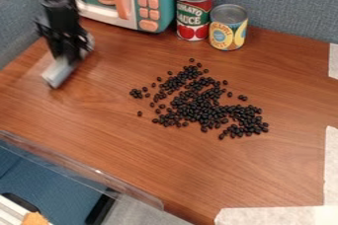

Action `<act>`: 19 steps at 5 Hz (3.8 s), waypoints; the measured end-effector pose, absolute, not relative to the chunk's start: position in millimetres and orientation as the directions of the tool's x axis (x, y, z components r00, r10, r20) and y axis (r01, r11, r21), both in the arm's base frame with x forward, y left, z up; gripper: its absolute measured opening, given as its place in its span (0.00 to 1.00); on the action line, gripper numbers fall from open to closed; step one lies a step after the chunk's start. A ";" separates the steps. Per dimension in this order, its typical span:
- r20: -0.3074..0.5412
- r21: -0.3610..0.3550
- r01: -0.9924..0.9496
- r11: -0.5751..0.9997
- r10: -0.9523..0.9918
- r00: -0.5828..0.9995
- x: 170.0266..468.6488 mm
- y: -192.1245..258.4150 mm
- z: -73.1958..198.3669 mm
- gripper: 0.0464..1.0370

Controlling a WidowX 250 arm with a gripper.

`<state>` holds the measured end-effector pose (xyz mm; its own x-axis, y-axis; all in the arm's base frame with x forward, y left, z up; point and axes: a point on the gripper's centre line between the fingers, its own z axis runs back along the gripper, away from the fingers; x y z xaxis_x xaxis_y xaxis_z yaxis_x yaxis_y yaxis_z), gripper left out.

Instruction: Sweep into pile

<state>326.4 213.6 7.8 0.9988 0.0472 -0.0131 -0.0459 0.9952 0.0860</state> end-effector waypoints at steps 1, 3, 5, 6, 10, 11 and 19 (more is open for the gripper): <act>-0.024 0.114 -0.004 0.993 0.007 1.000 330.2 179.9 4.0 0.31; -0.036 0.124 -0.003 0.992 0.008 0.999 328.8 121.7 -0.7 0.31; -0.086 0.100 0.010 0.995 -0.002 0.996 327.3 56.4 -1.9 0.31; -0.087 0.099 0.028 0.995 -0.020 0.996 326.1 32.1 -1.8 0.31; -0.142 0.071 0.064 0.995 -0.054 0.988 314.6 -23.7 1.8 0.31; -0.149 0.065 0.064 0.996 -0.054 0.987 316.2 -20.2 4.9 0.31; -0.020 0.194 0.112 0.975 -0.110 0.994 411.7 71.5 6.0 0.31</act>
<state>411.7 71.5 6.0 0.9937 -0.1105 -0.0202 0.1123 0.9745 0.1941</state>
